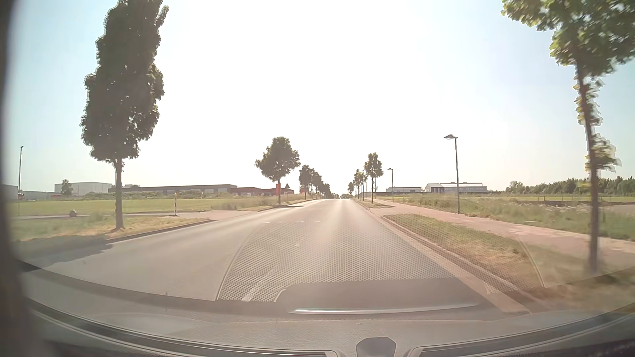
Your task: Follow the waypoints while adhering to traffic rules and regulations
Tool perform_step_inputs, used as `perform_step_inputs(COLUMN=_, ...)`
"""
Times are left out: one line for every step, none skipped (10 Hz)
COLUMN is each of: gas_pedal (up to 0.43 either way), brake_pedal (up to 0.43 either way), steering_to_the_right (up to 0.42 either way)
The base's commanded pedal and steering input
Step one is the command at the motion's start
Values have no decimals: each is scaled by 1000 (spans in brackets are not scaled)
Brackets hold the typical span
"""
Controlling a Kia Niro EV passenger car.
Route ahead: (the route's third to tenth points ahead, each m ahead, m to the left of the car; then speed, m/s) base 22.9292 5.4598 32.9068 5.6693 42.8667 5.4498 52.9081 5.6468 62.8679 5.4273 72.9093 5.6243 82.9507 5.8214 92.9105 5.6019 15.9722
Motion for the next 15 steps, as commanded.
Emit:
perform_step_inputs(gas_pedal=248, brake_pedal=6, steering_to_the_right=2)
perform_step_inputs(gas_pedal=248, brake_pedal=6, steering_to_the_right=2)
perform_step_inputs(gas_pedal=248, brake_pedal=6, steering_to_the_right=1)
perform_step_inputs(gas_pedal=248, brake_pedal=6, steering_to_the_right=2)
perform_step_inputs(gas_pedal=248, brake_pedal=6, steering_to_the_right=1)
perform_step_inputs(gas_pedal=248, brake_pedal=6, steering_to_the_right=2)
perform_step_inputs(gas_pedal=248, brake_pedal=6, steering_to_the_right=2)
perform_step_inputs(gas_pedal=248, brake_pedal=6, steering_to_the_right=1)
perform_step_inputs(gas_pedal=248, brake_pedal=6, steering_to_the_right=2)
perform_step_inputs(gas_pedal=248, brake_pedal=6, steering_to_the_right=1)
perform_step_inputs(gas_pedal=248, brake_pedal=6, steering_to_the_right=1)
perform_step_inputs(gas_pedal=248, brake_pedal=6, steering_to_the_right=2)
perform_step_inputs(gas_pedal=248, brake_pedal=6, steering_to_the_right=1)
perform_step_inputs(gas_pedal=248, brake_pedal=6, steering_to_the_right=1)
perform_step_inputs(gas_pedal=248, brake_pedal=6, steering_to_the_right=2)
